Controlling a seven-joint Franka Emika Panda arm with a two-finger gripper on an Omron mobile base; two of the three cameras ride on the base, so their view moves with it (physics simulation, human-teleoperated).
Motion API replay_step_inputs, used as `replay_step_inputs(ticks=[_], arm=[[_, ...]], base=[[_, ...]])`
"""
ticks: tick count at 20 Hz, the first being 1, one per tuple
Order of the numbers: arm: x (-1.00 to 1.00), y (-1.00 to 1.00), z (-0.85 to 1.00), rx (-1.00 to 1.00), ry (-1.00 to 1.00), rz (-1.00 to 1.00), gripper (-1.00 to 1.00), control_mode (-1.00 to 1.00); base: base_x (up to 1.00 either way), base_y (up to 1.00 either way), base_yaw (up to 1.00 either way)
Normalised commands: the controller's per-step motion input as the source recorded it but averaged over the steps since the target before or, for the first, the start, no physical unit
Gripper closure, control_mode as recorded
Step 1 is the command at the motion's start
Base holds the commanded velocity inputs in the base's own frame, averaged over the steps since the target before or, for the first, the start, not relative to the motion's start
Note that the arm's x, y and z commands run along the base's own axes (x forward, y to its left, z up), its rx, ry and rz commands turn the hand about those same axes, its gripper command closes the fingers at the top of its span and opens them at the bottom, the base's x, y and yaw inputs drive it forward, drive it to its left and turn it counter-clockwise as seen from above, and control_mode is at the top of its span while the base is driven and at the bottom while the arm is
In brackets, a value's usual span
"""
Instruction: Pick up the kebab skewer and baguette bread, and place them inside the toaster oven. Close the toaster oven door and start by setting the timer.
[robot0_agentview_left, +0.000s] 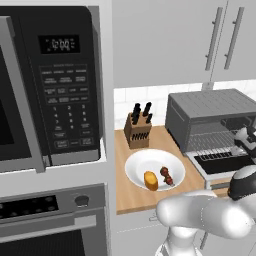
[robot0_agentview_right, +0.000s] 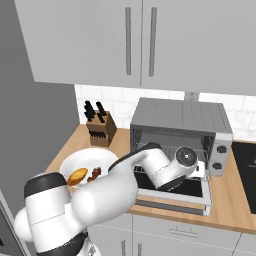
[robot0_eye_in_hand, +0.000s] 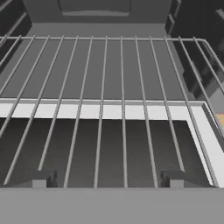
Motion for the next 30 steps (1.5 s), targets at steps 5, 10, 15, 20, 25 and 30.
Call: replay_step_inputs(ticks=[5, 10, 15, 20, 25, 30], arm=[[-0.61, 0.0, -0.51, 0.0, 0.04, 0.0, -1.0, -1.0], [-0.38, 0.0, 0.38, 0.0, -0.01, -0.02, -1.0, -1.0], [-0.19, 0.09, 0.65, 0.01, 0.17, -0.03, -1.0, -1.0], [0.03, 0.42, 0.27, 0.02, 0.35, 0.0, -1.0, -1.0], [0.0, 0.76, 0.01, 0.0, 0.29, 0.03, -1.0, -1.0], [0.0, 0.82, -0.01, 0.01, 0.17, 0.07, -1.0, -1.0]], base=[[0.0, 0.0, 0.0], [0.0, 0.0, 0.0], [0.0, 0.0, 0.0], [0.0, 0.0, 0.0], [0.0, 0.0, 0.0], [0.0, 0.0, 0.0]])
